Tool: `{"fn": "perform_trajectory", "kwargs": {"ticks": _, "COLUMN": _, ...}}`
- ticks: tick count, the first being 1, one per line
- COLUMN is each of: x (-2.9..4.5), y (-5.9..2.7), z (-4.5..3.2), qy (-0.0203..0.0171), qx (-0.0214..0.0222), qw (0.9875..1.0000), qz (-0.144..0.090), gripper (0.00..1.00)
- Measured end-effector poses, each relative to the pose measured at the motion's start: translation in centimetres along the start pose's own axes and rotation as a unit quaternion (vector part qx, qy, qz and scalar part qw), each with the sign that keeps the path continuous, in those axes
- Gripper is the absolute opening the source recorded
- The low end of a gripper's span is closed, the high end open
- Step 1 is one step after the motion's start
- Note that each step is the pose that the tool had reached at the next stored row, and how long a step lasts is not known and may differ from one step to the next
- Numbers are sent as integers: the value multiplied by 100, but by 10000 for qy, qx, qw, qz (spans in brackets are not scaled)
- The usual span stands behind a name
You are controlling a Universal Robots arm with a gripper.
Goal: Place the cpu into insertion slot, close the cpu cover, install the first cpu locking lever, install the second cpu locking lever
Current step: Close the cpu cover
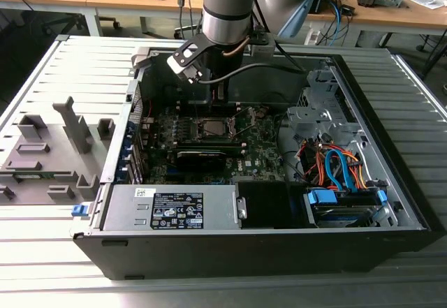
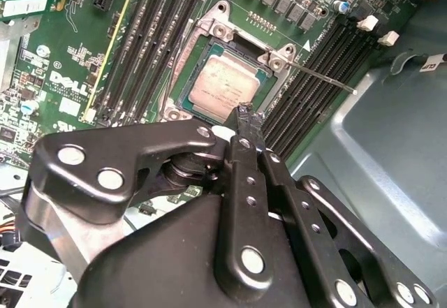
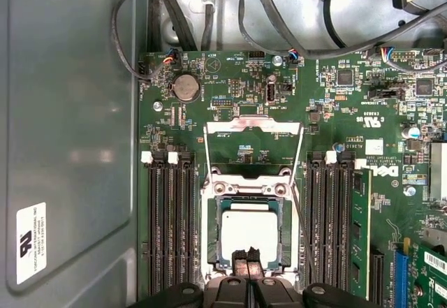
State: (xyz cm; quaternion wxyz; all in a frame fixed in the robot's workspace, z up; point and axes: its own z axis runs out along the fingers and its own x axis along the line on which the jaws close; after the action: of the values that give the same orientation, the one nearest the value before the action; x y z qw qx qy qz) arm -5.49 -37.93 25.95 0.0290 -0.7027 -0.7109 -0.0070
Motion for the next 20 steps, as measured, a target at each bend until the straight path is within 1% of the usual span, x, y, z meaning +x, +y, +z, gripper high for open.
{"fn": "perform_trajectory", "kwargs": {"ticks": 3, "x": 0, "y": 2, "z": 0, "qy": 5, "qx": 0, "qw": 10000, "qz": -1, "gripper": 11}}
{"fn": "perform_trajectory", "kwargs": {"ticks": 8, "x": -1, "y": 43, "z": -2, "qy": 4, "qx": 0, "qw": 10000, "qz": -1, "gripper": 11}}
{"fn": "perform_trajectory", "kwargs": {"ticks": 12, "x": -2, "y": 96, "z": -5, "qy": 3, "qx": 0, "qw": 10000, "qz": 0, "gripper": 11}}
{"fn": "perform_trajectory", "kwargs": {"ticks": 20, "x": -6, "y": 134, "z": -8, "qy": 3, "qx": 0, "qw": 10000, "qz": 0, "gripper": 11}}
